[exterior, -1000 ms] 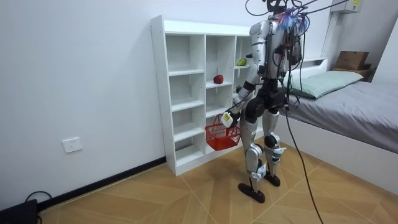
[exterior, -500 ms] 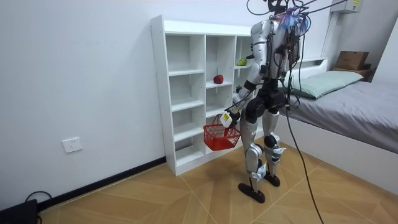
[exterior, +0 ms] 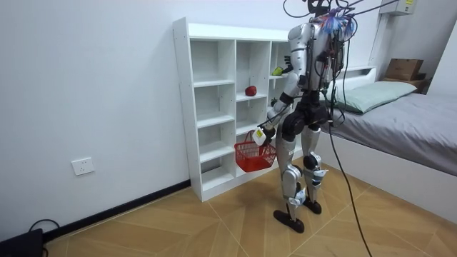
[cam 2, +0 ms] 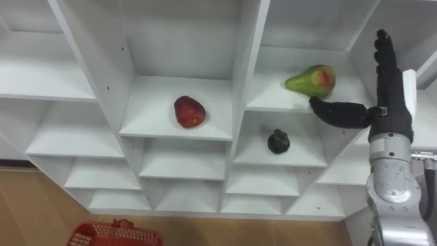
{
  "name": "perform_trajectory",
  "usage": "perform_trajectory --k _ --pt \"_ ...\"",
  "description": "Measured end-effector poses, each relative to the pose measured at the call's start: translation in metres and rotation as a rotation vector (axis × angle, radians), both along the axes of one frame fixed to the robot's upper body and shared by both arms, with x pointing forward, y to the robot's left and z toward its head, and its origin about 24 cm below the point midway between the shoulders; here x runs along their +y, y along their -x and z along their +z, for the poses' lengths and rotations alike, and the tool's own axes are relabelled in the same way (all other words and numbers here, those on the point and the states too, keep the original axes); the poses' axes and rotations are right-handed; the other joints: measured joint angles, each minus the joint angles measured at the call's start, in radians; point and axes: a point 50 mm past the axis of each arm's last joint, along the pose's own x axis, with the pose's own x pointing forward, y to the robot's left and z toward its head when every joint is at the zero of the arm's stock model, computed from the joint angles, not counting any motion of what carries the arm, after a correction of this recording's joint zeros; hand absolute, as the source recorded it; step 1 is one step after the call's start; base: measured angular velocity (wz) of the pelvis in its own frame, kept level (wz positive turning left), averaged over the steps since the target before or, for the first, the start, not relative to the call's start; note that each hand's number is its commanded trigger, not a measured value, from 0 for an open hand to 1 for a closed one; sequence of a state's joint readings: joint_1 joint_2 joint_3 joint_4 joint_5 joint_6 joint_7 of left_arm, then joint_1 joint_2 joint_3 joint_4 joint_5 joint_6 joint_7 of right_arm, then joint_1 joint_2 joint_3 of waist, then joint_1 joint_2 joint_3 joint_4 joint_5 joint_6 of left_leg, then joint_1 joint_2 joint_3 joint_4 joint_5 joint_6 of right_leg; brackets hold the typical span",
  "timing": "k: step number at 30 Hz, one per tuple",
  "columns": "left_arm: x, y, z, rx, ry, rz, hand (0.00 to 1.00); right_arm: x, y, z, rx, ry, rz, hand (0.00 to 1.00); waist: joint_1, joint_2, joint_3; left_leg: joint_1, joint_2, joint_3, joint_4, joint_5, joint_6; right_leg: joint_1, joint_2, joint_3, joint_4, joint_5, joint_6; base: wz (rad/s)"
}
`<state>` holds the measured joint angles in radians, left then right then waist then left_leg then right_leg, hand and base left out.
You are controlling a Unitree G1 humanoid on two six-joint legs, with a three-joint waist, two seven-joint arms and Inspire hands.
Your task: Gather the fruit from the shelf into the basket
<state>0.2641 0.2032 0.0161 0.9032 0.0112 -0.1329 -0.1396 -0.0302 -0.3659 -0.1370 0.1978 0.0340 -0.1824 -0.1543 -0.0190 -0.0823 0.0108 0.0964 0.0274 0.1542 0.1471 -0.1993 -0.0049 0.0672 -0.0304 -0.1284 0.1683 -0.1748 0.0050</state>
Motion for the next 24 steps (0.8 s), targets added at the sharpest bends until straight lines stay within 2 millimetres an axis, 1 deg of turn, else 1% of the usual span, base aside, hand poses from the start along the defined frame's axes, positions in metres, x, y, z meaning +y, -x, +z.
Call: perform_trajectory --k 2,4,8,10,13,19,24 --pt "0.0 0.0 0.0 0.002 0.002 -0.001 1.0 0.001 -0.001 0.001 0.004 0.0 0.009 0.0 -0.001 -0.005 -0.0012 -0.001 0.0 -0.002 0.001 0.0 0.0 0.0 0.0 -0.002 0.0 0.0 0.0 0.02" --pt "0.0 0.0 0.0 0.005 0.006 -0.003 1.0 0.002 -0.003 0.002 0.005 0.001 0.021 0.0 0.0 -0.012 -0.0053 -0.003 0.0 -0.004 0.001 0.0 0.0 0.0 -0.001 -0.005 0.0 0.0 0.0 0.04" --pt "0.0 0.0 0.0 0.009 0.013 -0.007 1.0 0.003 -0.009 0.009 -0.02 0.004 0.034 0.0 -0.002 -0.016 -0.007 -0.007 0.0 -0.013 0.005 0.0 0.0 0.001 -0.001 -0.012 0.001 0.0 0.0 0.06" --pt "0.0 0.001 -0.001 0.016 0.016 -0.007 1.0 0.003 -0.015 0.012 -0.023 0.014 0.044 0.0 -0.001 -0.017 -0.0069 -0.013 0.0 -0.018 0.009 0.0 0.0 0.0 -0.001 -0.014 0.002 0.0 0.0 0.05" --pt "0.0 0.0 -0.001 0.016 0.016 -0.008 1.0 -0.002 -0.022 0.01 0.014 0.05 0.042 0.0 0.005 -0.017 -0.0059 -0.017 0.0 -0.02 0.014 0.0 0.0 -0.001 -0.001 -0.015 0.003 0.001 -0.001 0.04" --pt "0.0 -0.002 0.0 0.011 0.021 -0.013 1.0 -0.013 -0.02 0.004 0.068 0.083 0.026 0.0 0.024 -0.016 -0.0052 -0.023 0.0 -0.026 0.014 0.0 0.0 -0.002 -0.001 -0.024 0.003 0.001 -0.001 0.02" --pt "0.0 -0.003 0.0 0.009 0.021 -0.013 1.0 -0.013 -0.023 0.006 0.061 0.086 0.026 0.0 0.027 -0.017 -0.0057 -0.033 0.0 -0.026 0.014 0.0 0.0 -0.015 -0.001 -0.024 0.004 0.001 -0.001 0.0"
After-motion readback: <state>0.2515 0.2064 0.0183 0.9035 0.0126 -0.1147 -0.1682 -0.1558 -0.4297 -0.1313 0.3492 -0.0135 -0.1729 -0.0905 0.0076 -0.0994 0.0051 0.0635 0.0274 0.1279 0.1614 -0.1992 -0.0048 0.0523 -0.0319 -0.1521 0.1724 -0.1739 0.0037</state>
